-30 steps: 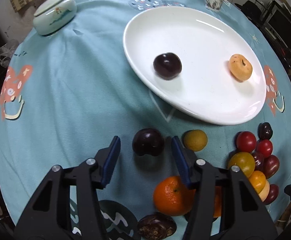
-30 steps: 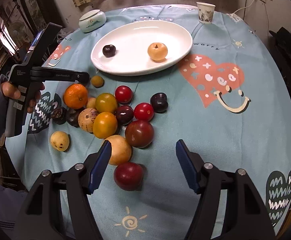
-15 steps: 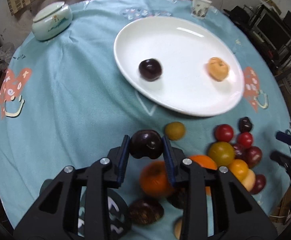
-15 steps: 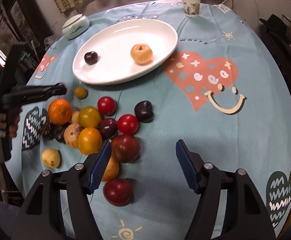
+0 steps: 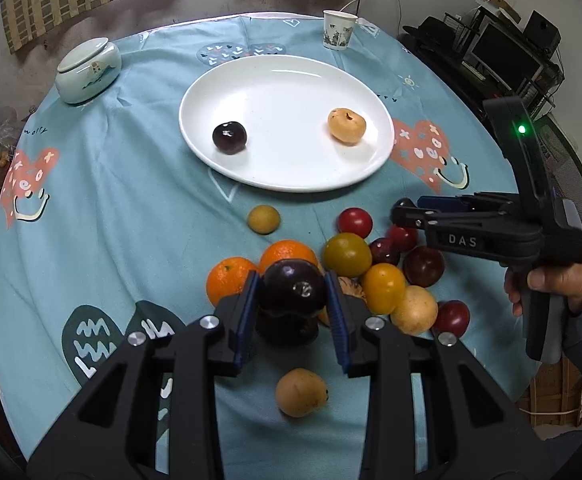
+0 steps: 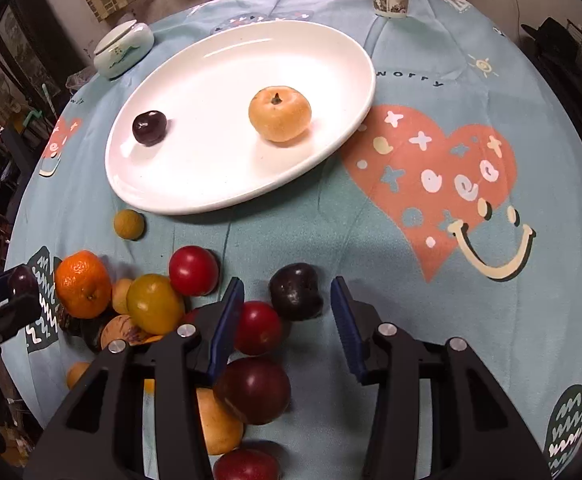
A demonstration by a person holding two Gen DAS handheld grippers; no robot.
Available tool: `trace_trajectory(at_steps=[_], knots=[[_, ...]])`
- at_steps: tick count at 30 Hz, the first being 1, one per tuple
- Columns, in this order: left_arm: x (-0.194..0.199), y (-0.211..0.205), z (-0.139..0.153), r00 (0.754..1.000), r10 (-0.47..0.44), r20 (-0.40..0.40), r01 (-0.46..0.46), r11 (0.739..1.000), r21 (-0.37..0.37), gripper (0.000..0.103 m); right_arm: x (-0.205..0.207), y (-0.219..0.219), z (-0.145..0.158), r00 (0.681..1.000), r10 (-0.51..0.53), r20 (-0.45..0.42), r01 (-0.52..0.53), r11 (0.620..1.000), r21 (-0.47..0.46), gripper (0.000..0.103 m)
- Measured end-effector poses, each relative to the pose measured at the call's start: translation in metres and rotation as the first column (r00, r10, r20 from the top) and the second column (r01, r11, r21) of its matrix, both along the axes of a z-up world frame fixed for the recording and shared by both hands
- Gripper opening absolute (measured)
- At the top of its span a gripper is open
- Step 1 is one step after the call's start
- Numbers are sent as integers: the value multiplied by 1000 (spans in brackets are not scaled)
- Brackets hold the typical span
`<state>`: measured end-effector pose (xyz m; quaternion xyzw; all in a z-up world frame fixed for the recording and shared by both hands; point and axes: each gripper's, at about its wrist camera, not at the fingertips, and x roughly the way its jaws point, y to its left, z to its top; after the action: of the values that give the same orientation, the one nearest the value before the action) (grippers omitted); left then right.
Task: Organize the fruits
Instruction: 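Grasp a dark plum with the left gripper while the right gripper grasps another plum, then carry the held dark plums toward the white plate with both grippers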
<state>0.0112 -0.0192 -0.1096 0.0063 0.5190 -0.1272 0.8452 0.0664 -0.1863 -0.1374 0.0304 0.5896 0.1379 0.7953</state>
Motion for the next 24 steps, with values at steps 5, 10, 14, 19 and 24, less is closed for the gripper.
trace_trajectory(at_steps=[5, 10, 14, 19, 24], knots=[[1, -5, -1, 1000, -3, -14, 3, 1000, -6, 33, 6, -7, -5, 997, -24, -68, 28, 998, 60, 43], [-2, -8, -2, 1000, -7, -18, 7, 1000, -10, 33, 19, -25, -16, 987, -62, -151, 83, 988, 133, 40], [-5, -9, 4, 1000, -11, -3, 11, 1000, -21, 36, 18, -21, -14, 990, -19, -142, 34, 994, 101, 37], [-9, -7, 10, 1000, -2, 15, 3, 999, -32, 41, 16, -12, -11, 994, 19, -109, -17, 1000, 20, 33], [-13, -5, 13, 1000, -7, 25, 8, 1000, -30, 43, 12, -11, -7, 997, 37, -67, -37, 999, 3, 30]])
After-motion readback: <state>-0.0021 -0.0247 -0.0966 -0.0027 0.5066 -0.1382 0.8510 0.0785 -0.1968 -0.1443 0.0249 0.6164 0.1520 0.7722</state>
